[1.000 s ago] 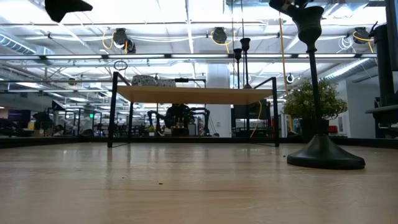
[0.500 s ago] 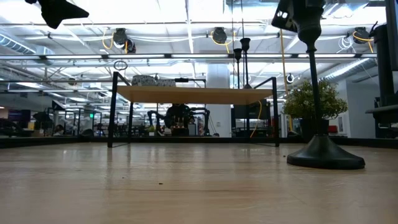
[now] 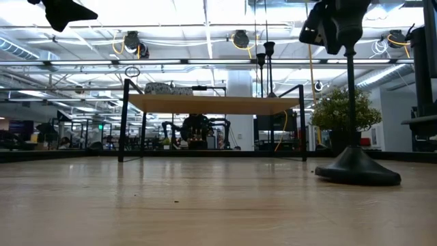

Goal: Pick & Place candle stick holders
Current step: Put the black candle holder on the shelf

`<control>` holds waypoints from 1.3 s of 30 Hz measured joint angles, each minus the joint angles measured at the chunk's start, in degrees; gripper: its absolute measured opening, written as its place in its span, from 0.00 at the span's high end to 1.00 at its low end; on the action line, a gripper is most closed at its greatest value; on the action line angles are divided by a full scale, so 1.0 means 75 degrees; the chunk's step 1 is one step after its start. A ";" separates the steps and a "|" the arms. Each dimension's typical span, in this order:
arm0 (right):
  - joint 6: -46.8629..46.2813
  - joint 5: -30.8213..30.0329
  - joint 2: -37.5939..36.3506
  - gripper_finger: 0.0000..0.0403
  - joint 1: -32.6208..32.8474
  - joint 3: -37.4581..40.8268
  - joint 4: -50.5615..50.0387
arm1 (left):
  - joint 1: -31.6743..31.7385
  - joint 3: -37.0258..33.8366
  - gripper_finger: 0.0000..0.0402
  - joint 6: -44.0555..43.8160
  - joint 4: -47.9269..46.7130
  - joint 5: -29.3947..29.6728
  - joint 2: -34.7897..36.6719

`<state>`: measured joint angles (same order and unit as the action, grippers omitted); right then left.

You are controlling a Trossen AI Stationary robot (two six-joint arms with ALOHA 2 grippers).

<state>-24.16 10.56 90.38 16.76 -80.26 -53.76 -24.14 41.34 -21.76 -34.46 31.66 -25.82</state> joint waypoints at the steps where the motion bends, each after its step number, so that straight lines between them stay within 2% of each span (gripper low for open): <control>1: -0.0013 0.0023 0.0052 0.68 -0.0004 -0.0008 0.0000 | 0.0000 0.0000 0.30 0.0005 0.0000 -0.0002 -0.0004; 5: -0.0027 0.0045 0.0185 0.75 -0.0016 -0.0028 -0.0016 | 0.0000 0.0000 0.30 -0.0110 0.0024 -0.0003 -0.0012; 11: 0.0055 -0.0008 0.0142 0.96 -0.0096 -0.0022 -0.0007 | 0.0000 0.0000 0.30 -0.0413 0.0131 -0.0003 -0.0112; 19: -0.0110 -0.0540 -0.0328 0.97 -0.0159 0.0024 0.0156 | 0.0009 0.0000 0.30 -0.1174 0.0498 -0.0003 -0.0698; 22: -0.0265 -0.0552 -0.0675 0.98 -0.0292 0.0015 0.0433 | 0.0009 0.0000 0.30 -0.1030 0.1528 -0.0017 -0.1286; 25: -0.0343 -0.0465 -0.0954 0.98 -0.0480 0.0013 0.0756 | 0.0009 0.0003 0.30 -0.0293 0.3066 -0.0147 -0.2075; 28: -0.0350 -0.0453 -0.1265 0.98 -0.0702 0.0007 0.0963 | 0.0025 0.0181 0.30 0.0452 0.4052 -0.0221 -0.2979; 32: -0.0356 -0.0412 -0.1532 0.98 -0.0965 0.0004 0.0998 | 0.0210 0.0972 0.30 0.0668 0.4046 -0.0254 -0.4081; 39: -0.0275 -0.0115 -0.1758 0.98 -0.1339 0.0001 0.1426 | 0.0795 0.3098 0.30 0.0916 0.2322 -0.1085 -0.5899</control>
<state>-26.22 9.70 77.20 6.72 -80.25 -43.06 -18.18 64.58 -14.89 -17.05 23.52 -70.06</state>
